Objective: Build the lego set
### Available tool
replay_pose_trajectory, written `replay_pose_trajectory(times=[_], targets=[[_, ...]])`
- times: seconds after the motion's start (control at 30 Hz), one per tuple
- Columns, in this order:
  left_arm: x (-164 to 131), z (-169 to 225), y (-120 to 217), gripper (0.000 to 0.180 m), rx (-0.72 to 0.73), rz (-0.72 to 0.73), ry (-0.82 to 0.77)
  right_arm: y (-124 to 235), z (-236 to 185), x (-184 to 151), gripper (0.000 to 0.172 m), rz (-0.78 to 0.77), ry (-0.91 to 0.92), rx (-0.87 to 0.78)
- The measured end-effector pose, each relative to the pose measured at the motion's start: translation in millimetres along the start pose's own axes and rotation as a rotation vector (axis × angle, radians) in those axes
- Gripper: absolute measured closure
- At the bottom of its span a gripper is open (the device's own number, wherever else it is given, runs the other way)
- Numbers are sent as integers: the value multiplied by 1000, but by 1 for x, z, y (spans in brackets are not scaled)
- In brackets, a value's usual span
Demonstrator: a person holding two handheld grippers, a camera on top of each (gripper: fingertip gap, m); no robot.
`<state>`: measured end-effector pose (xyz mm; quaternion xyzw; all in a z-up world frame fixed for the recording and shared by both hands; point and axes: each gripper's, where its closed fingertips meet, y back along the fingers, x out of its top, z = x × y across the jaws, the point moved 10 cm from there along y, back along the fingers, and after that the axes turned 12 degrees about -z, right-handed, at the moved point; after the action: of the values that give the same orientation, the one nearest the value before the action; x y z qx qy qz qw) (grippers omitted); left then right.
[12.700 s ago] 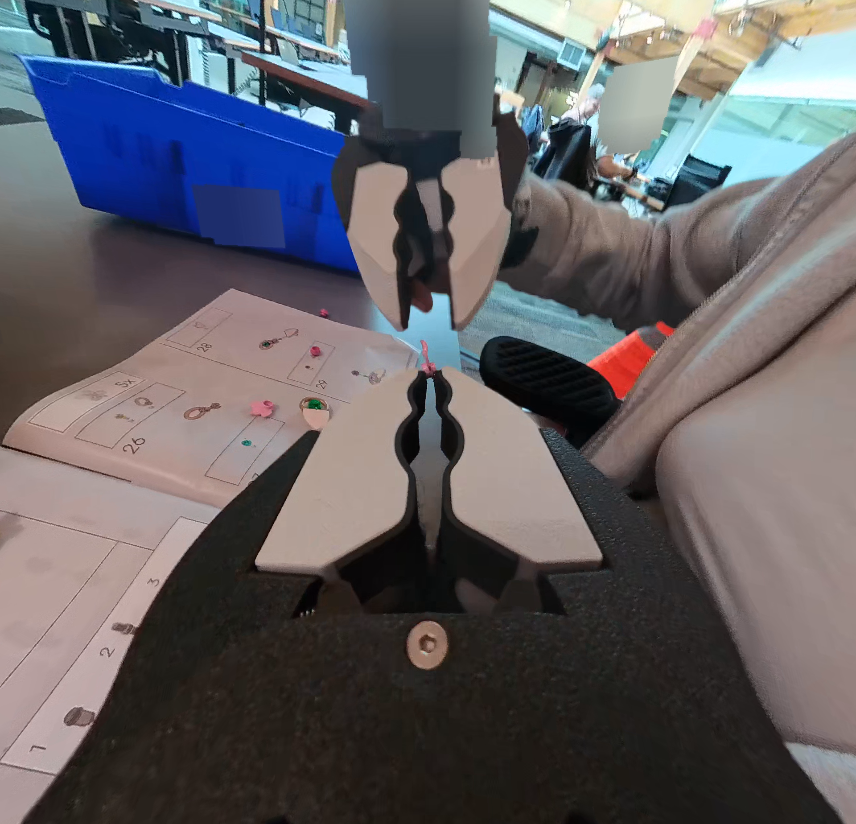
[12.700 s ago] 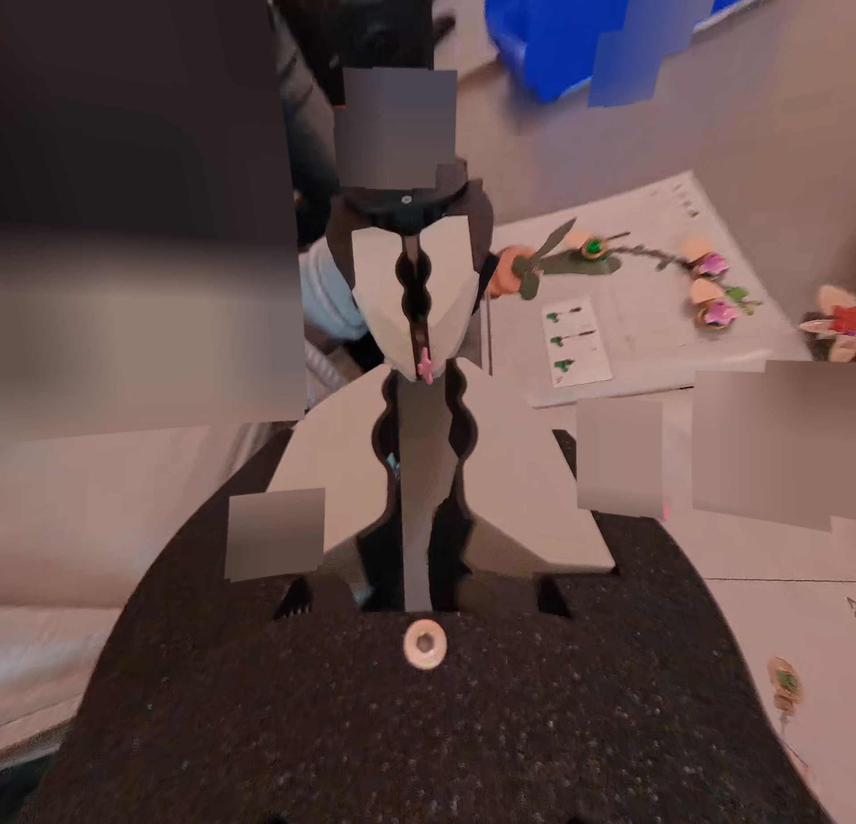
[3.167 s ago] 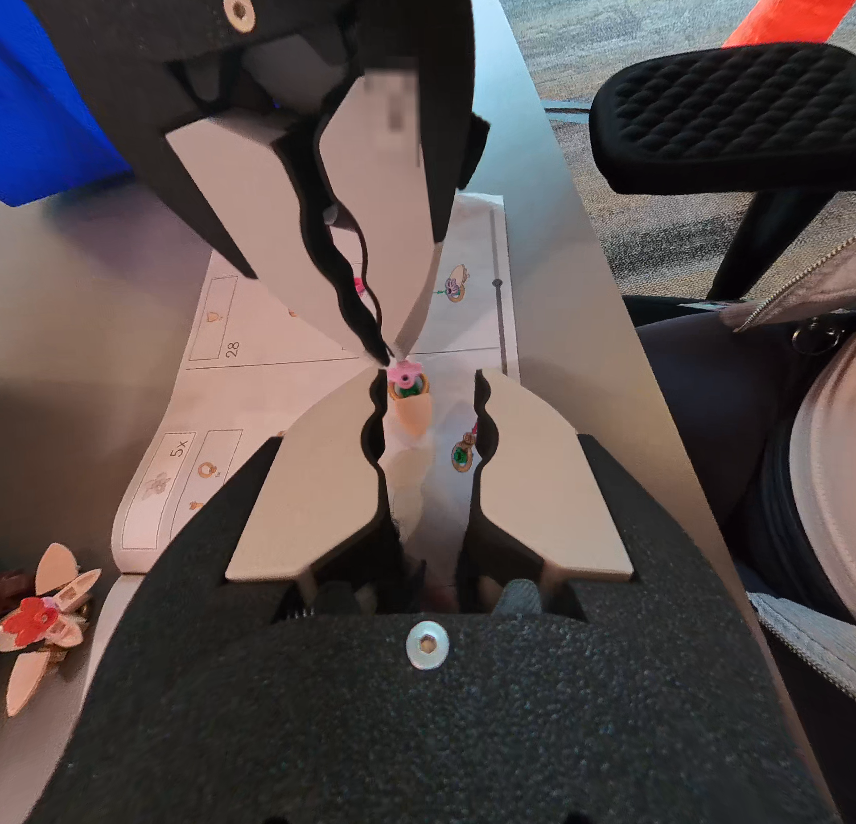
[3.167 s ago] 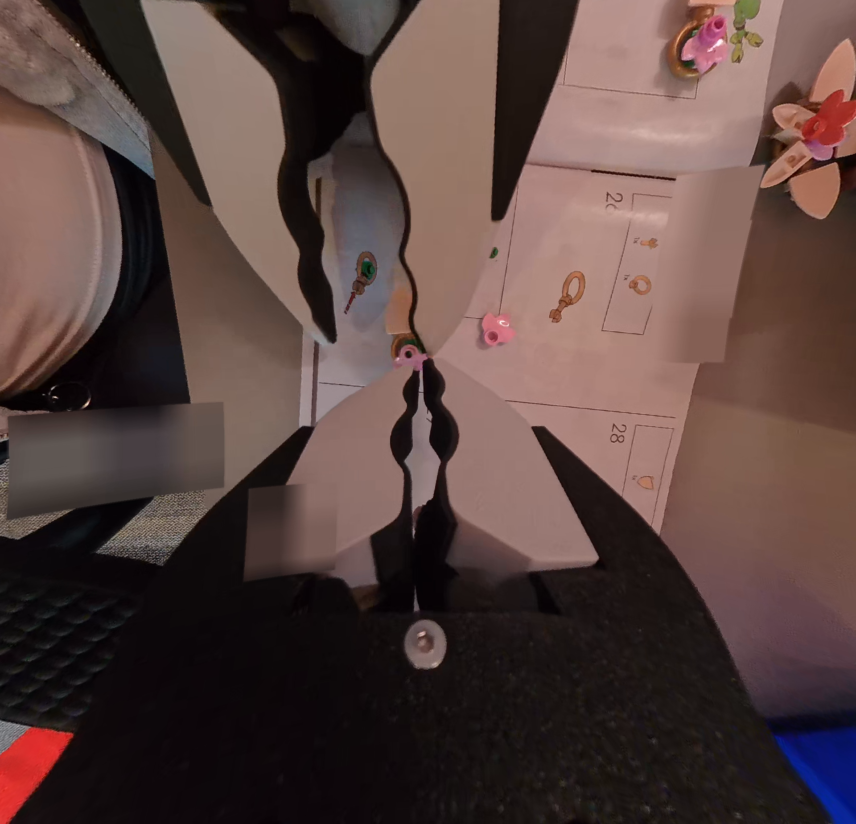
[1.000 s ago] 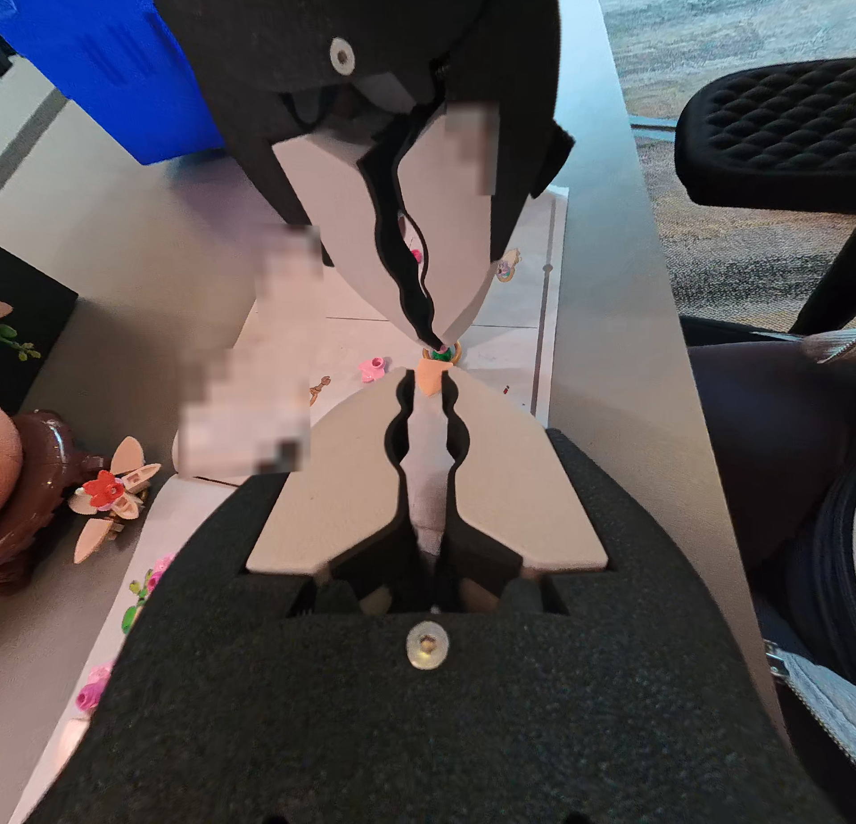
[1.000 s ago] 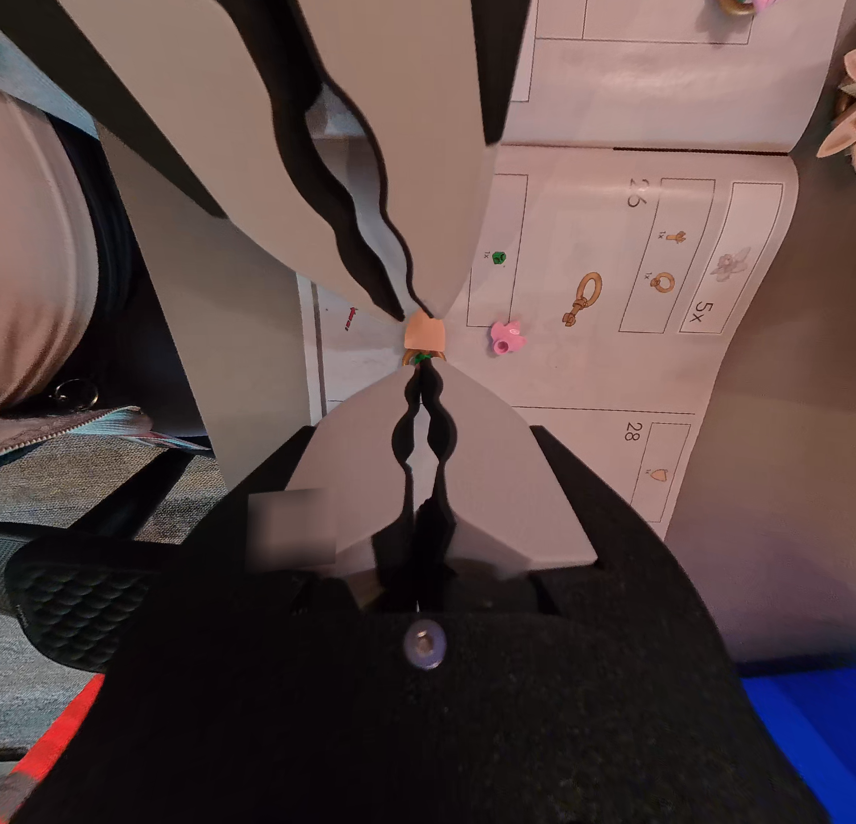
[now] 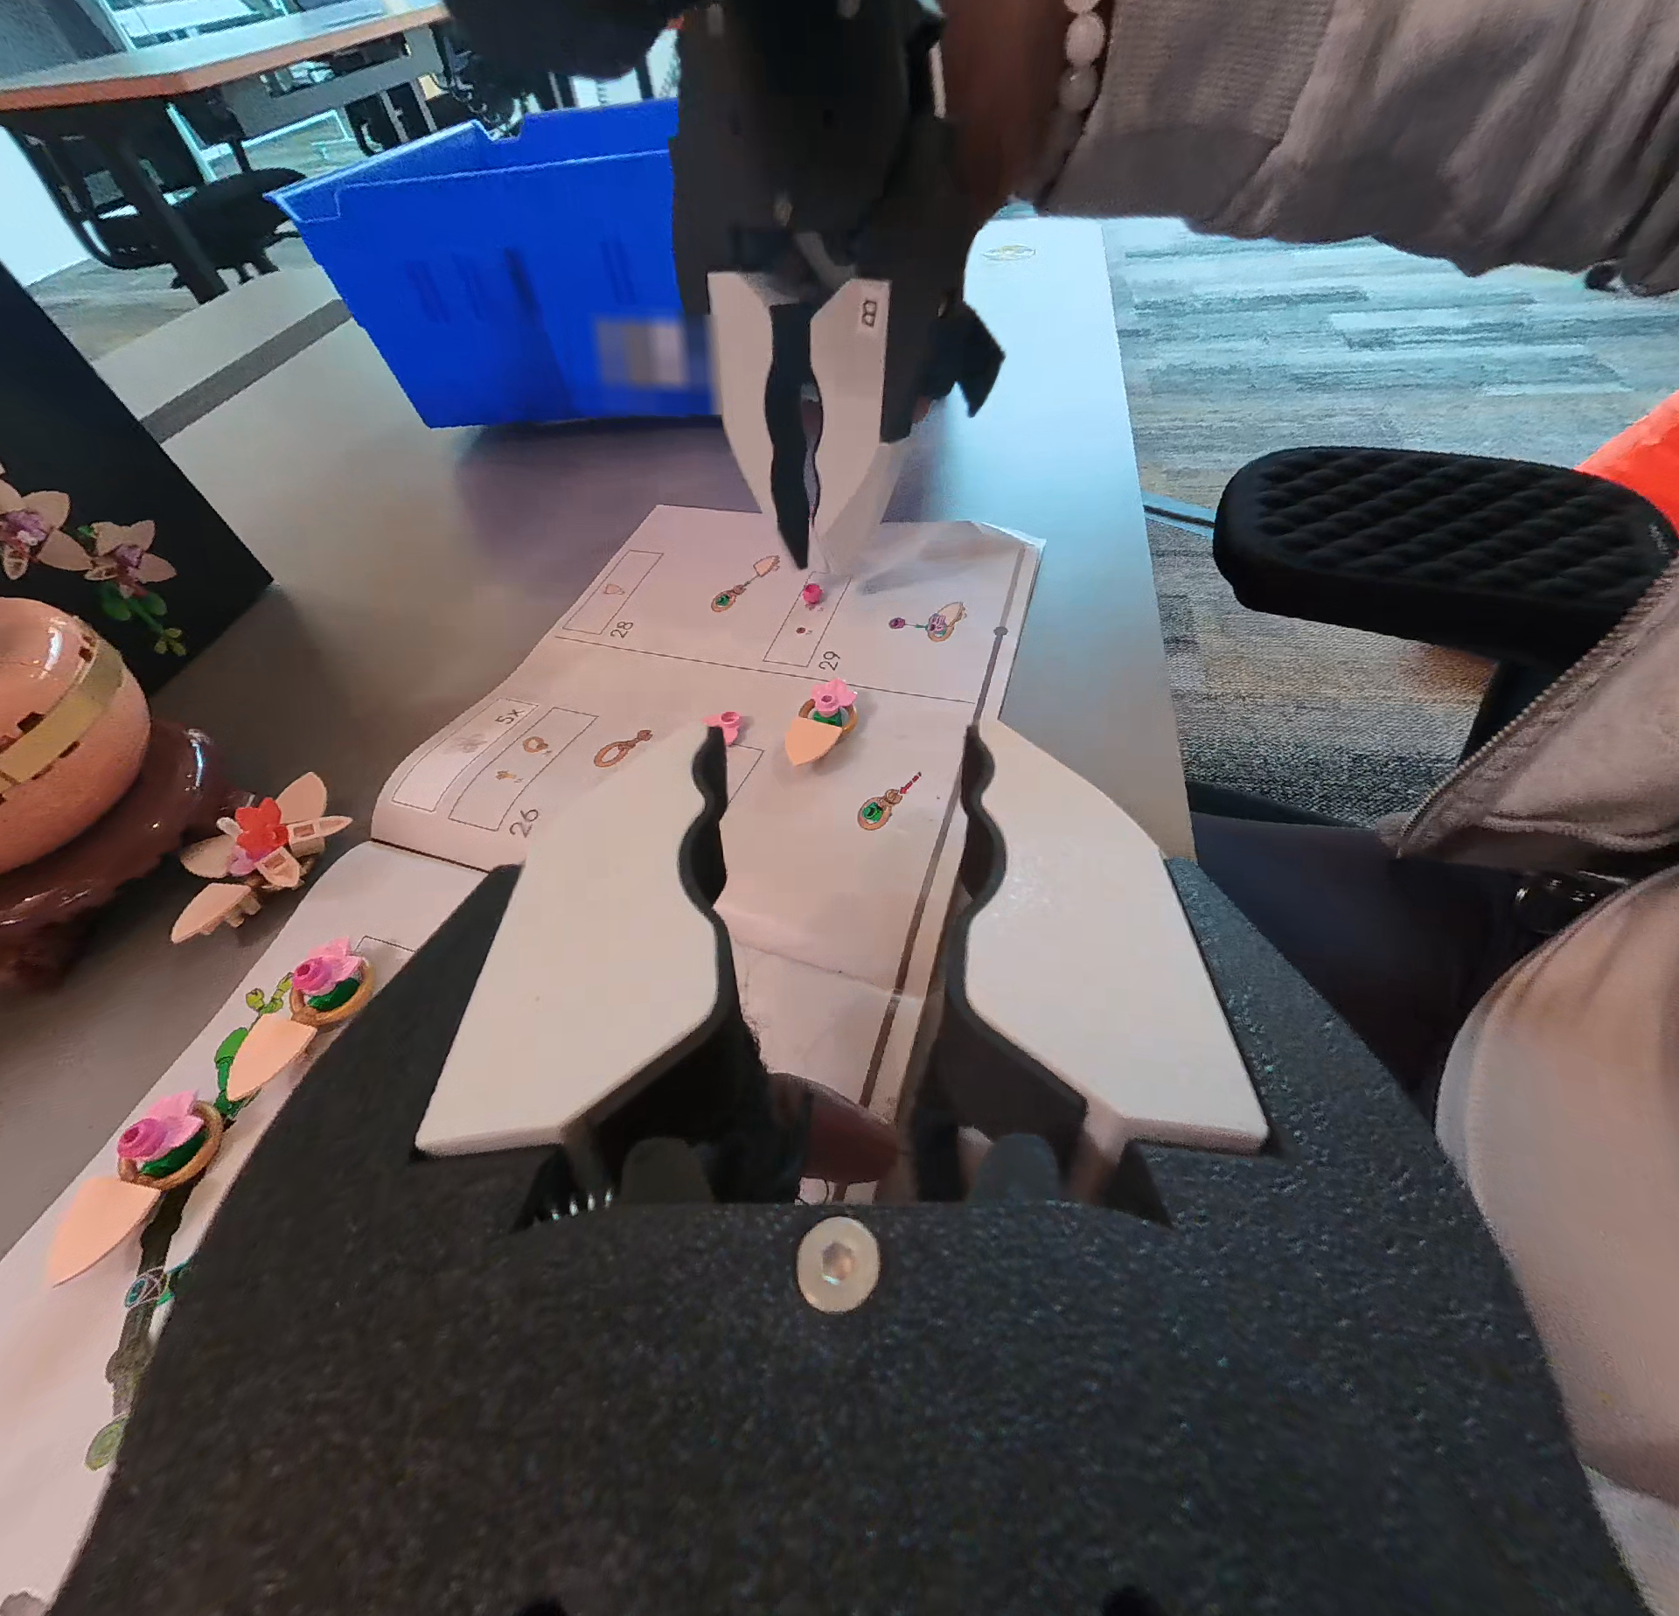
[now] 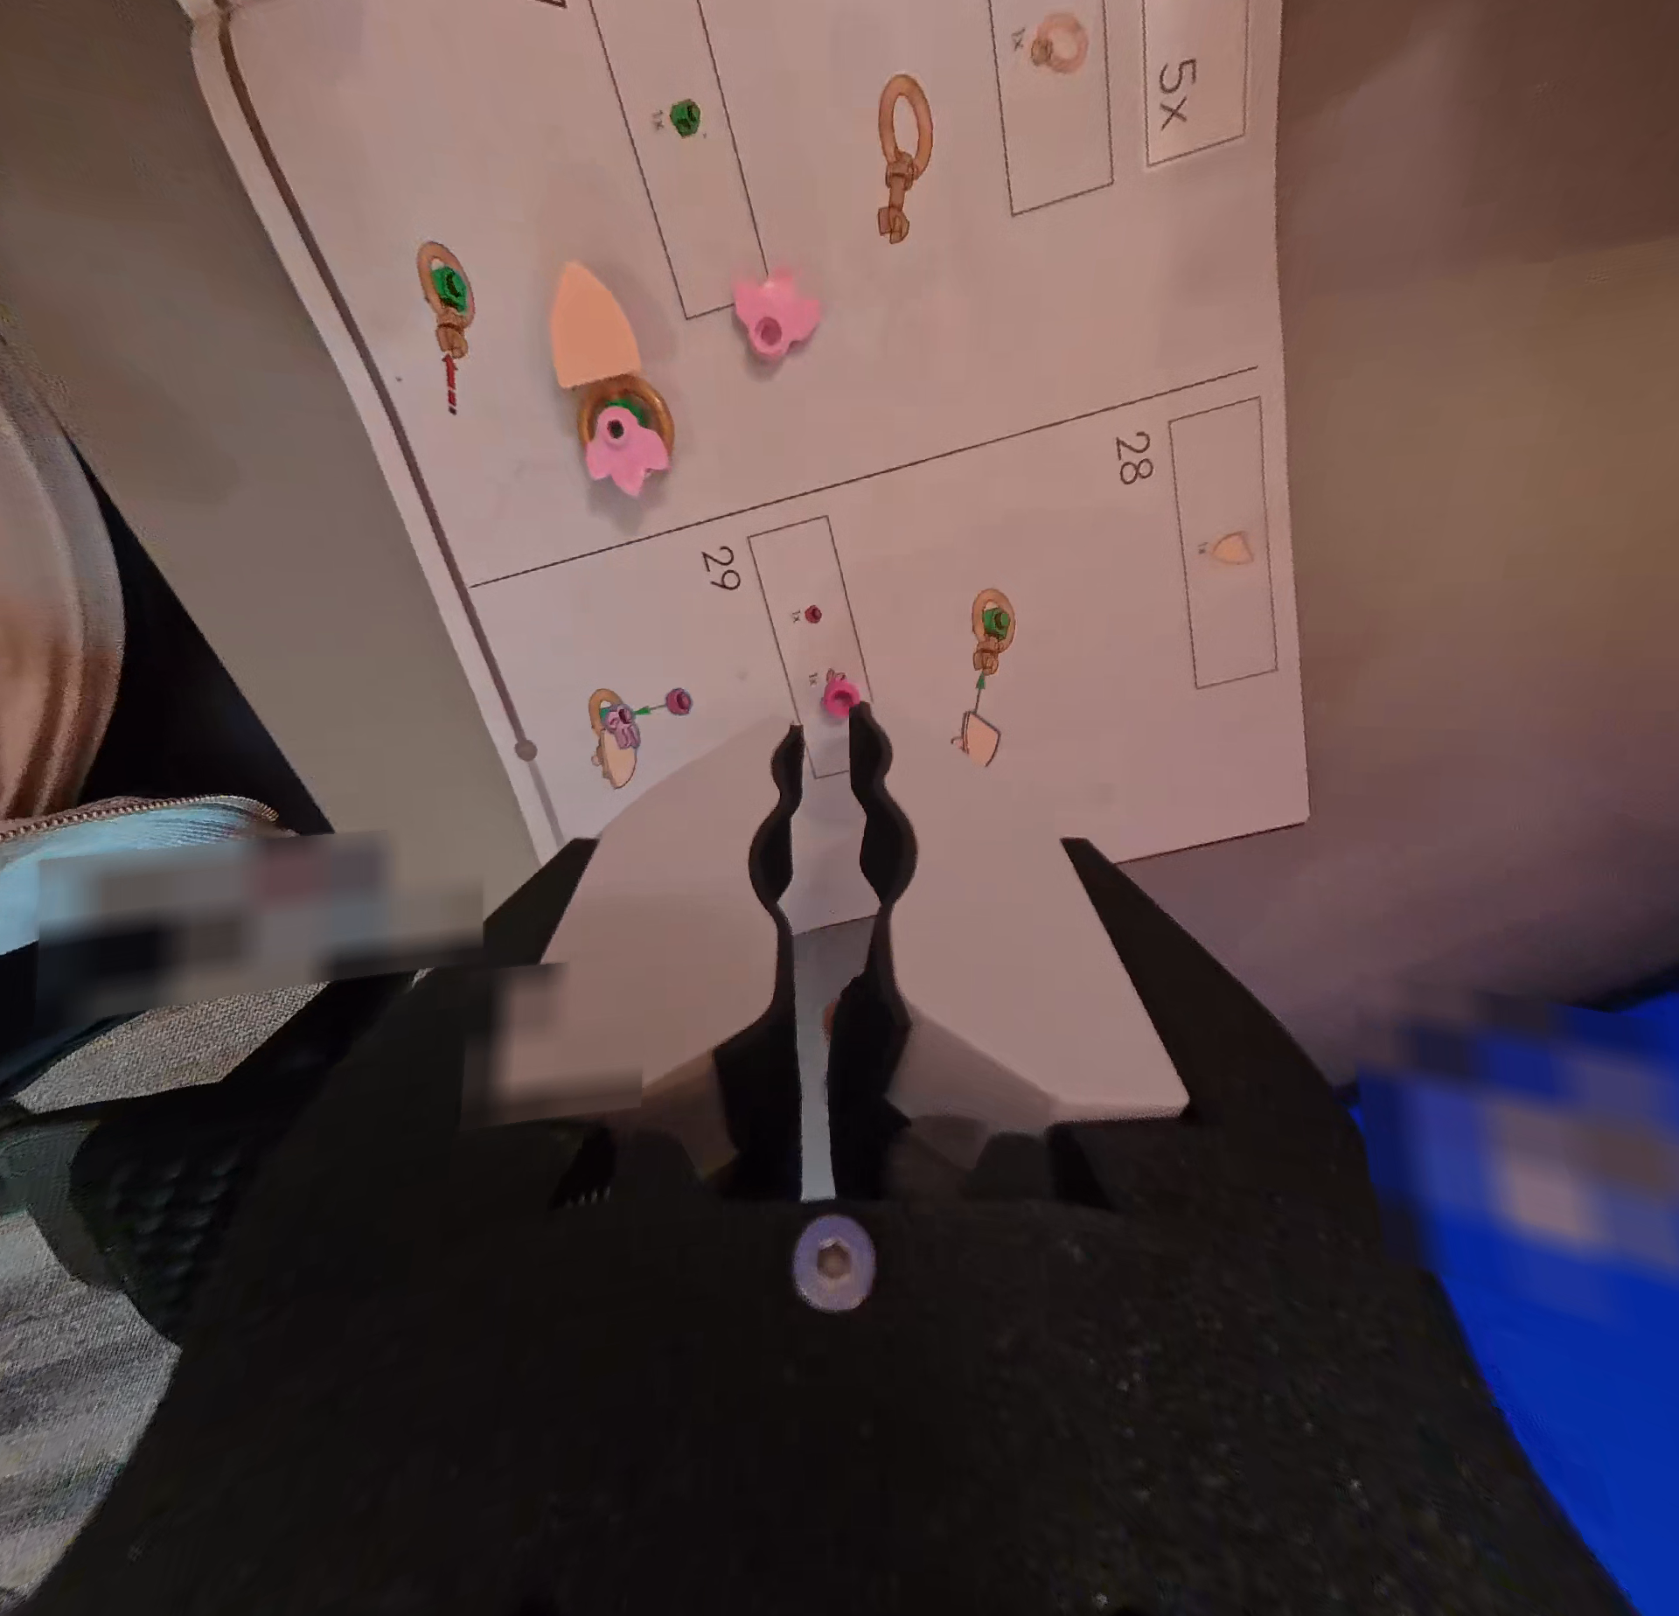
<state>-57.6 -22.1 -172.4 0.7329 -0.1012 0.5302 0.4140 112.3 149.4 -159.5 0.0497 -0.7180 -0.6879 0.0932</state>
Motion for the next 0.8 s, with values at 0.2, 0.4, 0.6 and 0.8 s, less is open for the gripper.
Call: replay_pose_trajectory(times=[0.2, 0.4, 0.6, 0.8], targets=[[0, 2, -1, 135, -12, 3, -14, -6, 4, 4, 162, -41, 27, 8], [-1, 2, 2, 135, -13, 27, -12, -2, 4, 0, 158, -102, 33, -12], [-1, 3, 1, 135, -19, 18, -26, 50, 8, -32, 159, -176, -29, -234], [-1, 5, 1, 137, -13, 20, -41, 8, 8, -30, 160, -308, 8, -183]])
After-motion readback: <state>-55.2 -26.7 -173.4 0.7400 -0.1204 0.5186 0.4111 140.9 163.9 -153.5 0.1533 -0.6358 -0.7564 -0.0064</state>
